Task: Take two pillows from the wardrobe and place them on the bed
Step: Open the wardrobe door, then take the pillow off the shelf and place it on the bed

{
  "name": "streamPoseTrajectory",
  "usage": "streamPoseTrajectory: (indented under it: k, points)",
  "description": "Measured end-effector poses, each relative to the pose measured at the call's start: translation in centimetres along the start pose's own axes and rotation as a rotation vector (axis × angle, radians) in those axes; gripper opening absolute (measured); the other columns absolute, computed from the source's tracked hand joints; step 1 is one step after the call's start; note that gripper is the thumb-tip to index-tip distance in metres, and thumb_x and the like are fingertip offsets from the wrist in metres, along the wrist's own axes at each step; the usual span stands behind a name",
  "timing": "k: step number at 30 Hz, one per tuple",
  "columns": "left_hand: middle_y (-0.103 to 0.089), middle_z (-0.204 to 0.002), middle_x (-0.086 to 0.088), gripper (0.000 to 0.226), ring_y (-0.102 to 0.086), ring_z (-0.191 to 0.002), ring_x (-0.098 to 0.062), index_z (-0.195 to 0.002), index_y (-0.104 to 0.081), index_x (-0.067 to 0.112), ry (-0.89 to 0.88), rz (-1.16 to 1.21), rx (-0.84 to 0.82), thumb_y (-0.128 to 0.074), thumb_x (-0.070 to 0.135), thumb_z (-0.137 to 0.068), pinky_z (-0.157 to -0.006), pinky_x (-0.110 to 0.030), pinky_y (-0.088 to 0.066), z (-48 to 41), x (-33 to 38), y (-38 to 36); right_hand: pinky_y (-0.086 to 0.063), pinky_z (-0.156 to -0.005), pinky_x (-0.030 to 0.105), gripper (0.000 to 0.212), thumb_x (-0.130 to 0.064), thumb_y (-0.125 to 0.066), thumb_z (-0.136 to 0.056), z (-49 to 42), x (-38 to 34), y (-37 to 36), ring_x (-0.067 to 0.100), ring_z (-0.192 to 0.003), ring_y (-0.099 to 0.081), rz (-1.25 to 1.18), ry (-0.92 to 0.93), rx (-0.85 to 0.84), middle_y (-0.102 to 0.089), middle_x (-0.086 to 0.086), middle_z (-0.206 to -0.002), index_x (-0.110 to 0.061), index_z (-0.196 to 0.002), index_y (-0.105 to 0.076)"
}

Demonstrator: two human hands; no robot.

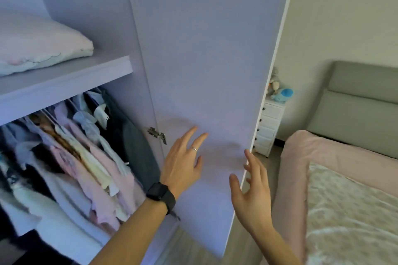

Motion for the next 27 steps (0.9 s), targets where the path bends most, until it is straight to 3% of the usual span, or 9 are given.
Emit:
streamPoseTrajectory:
  k: [5,8,11,14,18,22,24,27]
  points:
    - [-0.045,-0.151,-0.007,0.054,-0.048,-0.134,-0.031,-0.142,-0.052,0.022,0.253,-0.102,-0.017,-0.065,0.016,-0.089,-0.106,-0.05,-0.046,6.9,-7.6,3.6,-0.043,-0.104,0.029,0.048,-0.024,-0.064,-0.094,1.6,-3.2,-7.8,0.01,-0.13,-0.047,0.002,0.18,-0.303,-0.048,-0.012,-0.142,-0.034,-0.139,-0.052]
    - [-0.047,-0.149,-0.006,0.05,-0.05,-0.132,-0.03,-0.14,-0.054,0.021,0.362,-0.193,0.085,-0.063,0.018,-0.091,-0.107,-0.046,-0.045,8.3,-10.1,8.9,-0.036,-0.105,0.023,0.044,-0.031,-0.058,-0.094,0.5,-7.3,-13.5,0.012,-0.129,-0.047,-0.029,0.331,-0.501,-0.052,-0.009,-0.139,-0.031,-0.138,-0.054]
    - [-0.049,-0.147,-0.004,0.048,-0.05,-0.131,-0.027,-0.138,-0.055,0.023,0.433,-0.332,0.202,-0.059,0.021,-0.09,-0.107,-0.043,-0.045,8.8,-11.3,15.5,-0.034,-0.108,0.028,0.043,-0.034,-0.057,-0.092,-0.8,-12.0,-18.4,0.015,-0.13,-0.046,-0.092,0.461,-0.619,-0.053,-0.005,-0.141,-0.032,-0.135,-0.057]
    - [-0.054,-0.142,-0.004,0.045,-0.052,-0.126,-0.028,-0.132,-0.059,0.023,0.486,-0.501,0.265,-0.057,0.022,-0.088,-0.102,-0.046,-0.047,8.8,-12.1,22.4,-0.03,-0.108,0.029,0.04,-0.029,-0.063,-0.092,-2.2,-17.6,-22.1,0.02,-0.132,-0.044,-0.112,0.607,-0.658,-0.053,-0.003,-0.142,-0.03,-0.132,-0.059]
    - [-0.056,-0.138,0.0,0.045,-0.052,-0.124,-0.026,-0.129,-0.061,0.027,0.535,-0.696,0.384,-0.054,0.027,-0.084,-0.101,-0.043,-0.045,8.1,-11.9,32.1,-0.037,-0.108,0.035,0.039,-0.027,-0.064,-0.091,-4.3,-26.5,-25.4,0.022,-0.131,-0.042,-0.212,0.77,-0.637,-0.052,-0.002,-0.141,-0.027,-0.13,-0.062]
    - [-0.055,-0.139,0.002,0.046,-0.049,-0.125,-0.024,-0.129,-0.06,0.029,0.609,-0.822,0.471,-0.058,0.027,-0.084,-0.101,-0.041,-0.043,7.6,-13.1,40.3,-0.03,-0.103,0.023,0.041,-0.031,-0.061,-0.093,-6.4,-34.7,-28.4,0.019,-0.133,-0.038,-0.269,0.865,-0.606,-0.05,-0.005,-0.142,-0.028,-0.134,-0.059]
    - [-0.053,-0.141,0.001,0.046,-0.047,-0.129,-0.027,-0.132,-0.058,0.028,0.659,-0.879,0.457,-0.059,0.028,-0.086,-0.103,-0.043,-0.04,7.3,-14.8,43.6,-0.029,-0.102,0.023,0.044,-0.034,-0.059,-0.094,-7.3,-38.0,-30.5,0.02,-0.134,-0.036,-0.24,0.904,-0.598,-0.049,-0.006,-0.144,-0.029,-0.137,-0.056]
    - [-0.039,-0.153,-0.001,0.056,-0.031,-0.143,-0.027,-0.143,-0.046,0.031,0.791,-0.928,0.331,-0.06,0.03,-0.088,-0.115,-0.042,-0.027,7.3,-18.9,46.8,-0.03,-0.112,0.034,0.055,-0.041,-0.058,-0.093,-8.6,-41.5,-34.4,0.024,-0.141,-0.026,-0.103,0.958,-0.622,-0.038,-0.003,-0.154,-0.031,-0.145,-0.045]
Point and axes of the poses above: each hand's wrist, its own z-axis away from the middle knuckle, its own y-axis out of the back of the hand, x = y × z, the point moved 7 cm from there along -z, towards the middle knuckle
